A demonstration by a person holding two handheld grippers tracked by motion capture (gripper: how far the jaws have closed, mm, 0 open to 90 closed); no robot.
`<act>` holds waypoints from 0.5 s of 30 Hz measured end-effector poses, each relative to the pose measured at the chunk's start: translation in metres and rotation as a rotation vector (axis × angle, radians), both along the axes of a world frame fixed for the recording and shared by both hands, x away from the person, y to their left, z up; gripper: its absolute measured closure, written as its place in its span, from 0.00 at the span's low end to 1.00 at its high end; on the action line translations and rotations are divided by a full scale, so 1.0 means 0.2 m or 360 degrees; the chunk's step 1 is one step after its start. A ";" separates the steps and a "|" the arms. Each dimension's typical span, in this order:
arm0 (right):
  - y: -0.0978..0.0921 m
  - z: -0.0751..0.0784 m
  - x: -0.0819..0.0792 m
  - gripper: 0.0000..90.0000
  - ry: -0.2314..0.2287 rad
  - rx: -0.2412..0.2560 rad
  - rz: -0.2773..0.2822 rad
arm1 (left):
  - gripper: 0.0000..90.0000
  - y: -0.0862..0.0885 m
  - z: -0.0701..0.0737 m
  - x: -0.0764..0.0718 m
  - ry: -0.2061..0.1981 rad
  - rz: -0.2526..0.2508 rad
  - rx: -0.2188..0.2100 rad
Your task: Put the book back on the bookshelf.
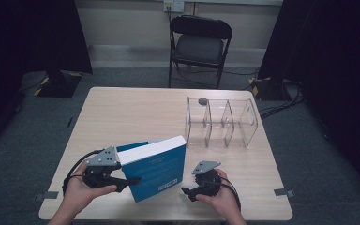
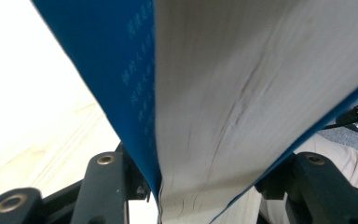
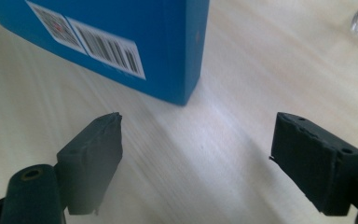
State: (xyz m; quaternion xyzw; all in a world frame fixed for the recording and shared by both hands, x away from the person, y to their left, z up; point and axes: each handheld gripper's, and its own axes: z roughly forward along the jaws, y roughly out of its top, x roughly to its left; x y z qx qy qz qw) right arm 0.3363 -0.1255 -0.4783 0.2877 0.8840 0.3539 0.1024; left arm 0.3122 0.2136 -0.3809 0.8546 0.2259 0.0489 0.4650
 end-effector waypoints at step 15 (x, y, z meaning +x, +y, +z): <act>0.05 0.38 0.11 0.18 -0.0002 0.0018 0.0288 | 0.53 0.01 0.06 0.01 0.0021 -0.0002 0.0034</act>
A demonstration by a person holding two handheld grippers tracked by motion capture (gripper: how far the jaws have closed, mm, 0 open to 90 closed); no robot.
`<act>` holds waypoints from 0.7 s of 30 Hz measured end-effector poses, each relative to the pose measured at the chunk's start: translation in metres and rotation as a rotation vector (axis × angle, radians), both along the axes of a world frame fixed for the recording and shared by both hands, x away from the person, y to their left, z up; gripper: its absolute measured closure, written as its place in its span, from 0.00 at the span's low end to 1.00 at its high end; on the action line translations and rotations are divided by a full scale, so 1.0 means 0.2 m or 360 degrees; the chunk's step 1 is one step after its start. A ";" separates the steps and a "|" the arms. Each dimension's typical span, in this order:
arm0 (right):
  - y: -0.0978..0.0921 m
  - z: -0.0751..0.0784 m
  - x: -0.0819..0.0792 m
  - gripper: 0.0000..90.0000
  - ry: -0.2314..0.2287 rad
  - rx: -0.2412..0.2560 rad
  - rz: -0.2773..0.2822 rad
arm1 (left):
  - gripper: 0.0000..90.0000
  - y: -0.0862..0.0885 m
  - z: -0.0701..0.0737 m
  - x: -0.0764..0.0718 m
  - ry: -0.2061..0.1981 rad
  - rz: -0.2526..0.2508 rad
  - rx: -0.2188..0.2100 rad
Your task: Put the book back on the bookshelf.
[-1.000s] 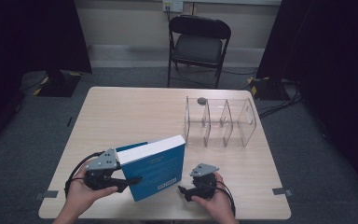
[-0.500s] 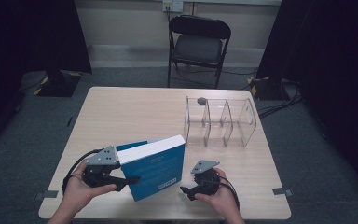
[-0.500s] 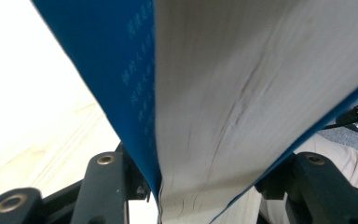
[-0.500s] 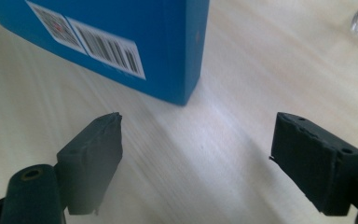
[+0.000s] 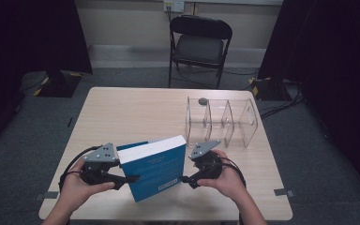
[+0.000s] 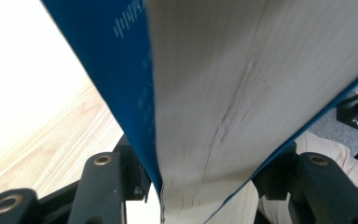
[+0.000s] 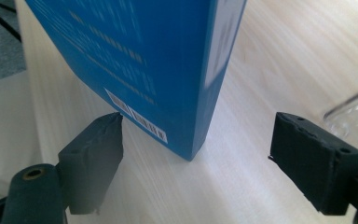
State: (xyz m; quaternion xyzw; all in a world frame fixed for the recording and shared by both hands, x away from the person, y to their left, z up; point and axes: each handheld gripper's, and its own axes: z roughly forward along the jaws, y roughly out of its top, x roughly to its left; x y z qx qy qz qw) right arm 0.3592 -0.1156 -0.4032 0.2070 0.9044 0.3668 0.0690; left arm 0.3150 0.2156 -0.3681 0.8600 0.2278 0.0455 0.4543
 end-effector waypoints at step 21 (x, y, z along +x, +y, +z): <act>0.06 0.28 0.05 0.19 0.0017 -0.0023 0.0178 | 0.53 0.01 0.04 -0.01 -0.0037 0.0000 0.0011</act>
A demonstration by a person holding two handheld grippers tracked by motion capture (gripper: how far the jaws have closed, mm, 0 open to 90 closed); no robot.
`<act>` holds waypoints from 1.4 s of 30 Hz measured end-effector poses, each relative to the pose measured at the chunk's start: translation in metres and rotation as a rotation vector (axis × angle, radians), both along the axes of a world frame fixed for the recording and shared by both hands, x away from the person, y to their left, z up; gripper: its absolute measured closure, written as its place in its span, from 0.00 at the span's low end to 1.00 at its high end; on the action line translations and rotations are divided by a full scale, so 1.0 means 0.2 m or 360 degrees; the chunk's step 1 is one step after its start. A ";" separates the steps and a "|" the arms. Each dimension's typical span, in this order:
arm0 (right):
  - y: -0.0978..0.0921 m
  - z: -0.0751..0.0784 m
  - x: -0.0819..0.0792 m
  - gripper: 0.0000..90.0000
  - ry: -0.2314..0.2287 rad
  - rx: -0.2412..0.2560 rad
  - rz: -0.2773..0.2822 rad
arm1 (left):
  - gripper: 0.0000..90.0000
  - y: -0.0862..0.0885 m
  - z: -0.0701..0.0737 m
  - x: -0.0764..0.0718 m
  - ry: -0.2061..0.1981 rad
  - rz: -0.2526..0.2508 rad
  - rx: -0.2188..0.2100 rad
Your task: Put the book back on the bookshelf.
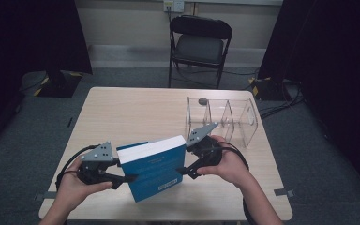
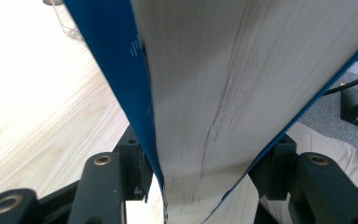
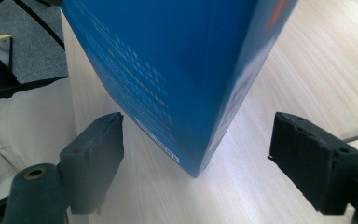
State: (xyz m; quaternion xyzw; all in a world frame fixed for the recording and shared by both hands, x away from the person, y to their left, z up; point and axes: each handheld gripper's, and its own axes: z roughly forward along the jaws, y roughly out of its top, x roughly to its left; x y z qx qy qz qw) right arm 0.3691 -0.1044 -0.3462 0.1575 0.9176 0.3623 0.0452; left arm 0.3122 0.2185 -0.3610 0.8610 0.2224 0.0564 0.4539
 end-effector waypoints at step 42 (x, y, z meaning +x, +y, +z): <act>0.22 0.27 0.05 0.61 0.0025 -0.0226 0.0404 | 0.52 0.26 -0.22 -0.02 0.0086 0.0149 0.0068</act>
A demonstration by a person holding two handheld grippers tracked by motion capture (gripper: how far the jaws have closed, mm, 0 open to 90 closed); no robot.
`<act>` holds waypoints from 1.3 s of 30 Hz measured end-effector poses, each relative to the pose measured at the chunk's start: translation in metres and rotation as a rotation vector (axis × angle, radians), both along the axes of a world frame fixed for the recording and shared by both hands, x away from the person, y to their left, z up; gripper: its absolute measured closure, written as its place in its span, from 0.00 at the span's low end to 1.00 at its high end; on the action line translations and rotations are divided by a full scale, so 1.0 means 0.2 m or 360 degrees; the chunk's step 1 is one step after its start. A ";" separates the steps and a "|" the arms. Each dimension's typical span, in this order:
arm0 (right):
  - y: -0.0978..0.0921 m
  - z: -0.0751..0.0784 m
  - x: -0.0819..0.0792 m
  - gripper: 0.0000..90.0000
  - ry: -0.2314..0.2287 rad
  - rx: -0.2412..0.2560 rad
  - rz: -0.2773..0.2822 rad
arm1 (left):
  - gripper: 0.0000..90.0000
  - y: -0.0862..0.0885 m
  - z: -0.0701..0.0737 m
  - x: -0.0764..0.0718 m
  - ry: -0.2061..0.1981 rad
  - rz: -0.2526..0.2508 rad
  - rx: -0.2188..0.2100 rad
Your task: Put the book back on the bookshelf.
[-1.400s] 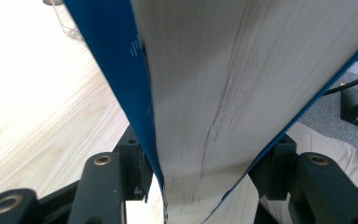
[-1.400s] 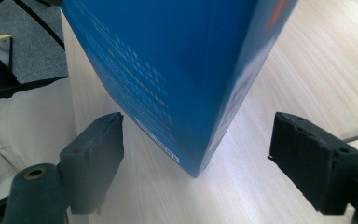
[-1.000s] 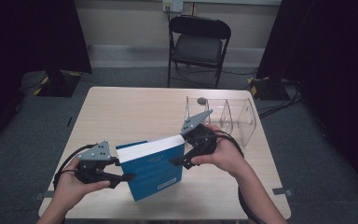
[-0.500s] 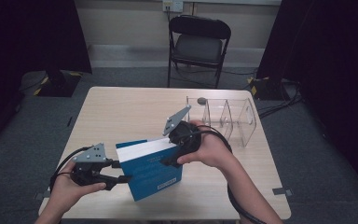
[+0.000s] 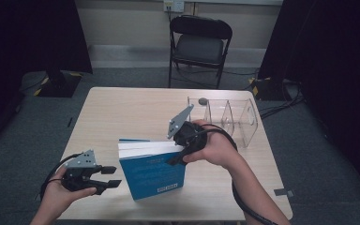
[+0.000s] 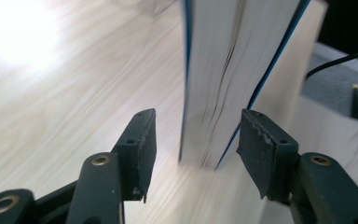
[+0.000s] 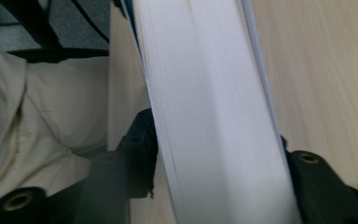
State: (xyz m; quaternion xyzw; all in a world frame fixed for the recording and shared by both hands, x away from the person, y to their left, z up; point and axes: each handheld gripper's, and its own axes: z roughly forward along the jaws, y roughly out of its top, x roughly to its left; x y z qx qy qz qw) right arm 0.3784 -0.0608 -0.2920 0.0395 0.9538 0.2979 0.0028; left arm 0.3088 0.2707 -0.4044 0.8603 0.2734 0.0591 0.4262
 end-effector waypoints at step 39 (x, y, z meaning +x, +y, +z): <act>-0.13 0.00 -0.09 0.62 0.0056 -0.0055 -0.0468 | 0.16 -0.04 -0.49 0.22 -0.0117 -0.0036 0.0155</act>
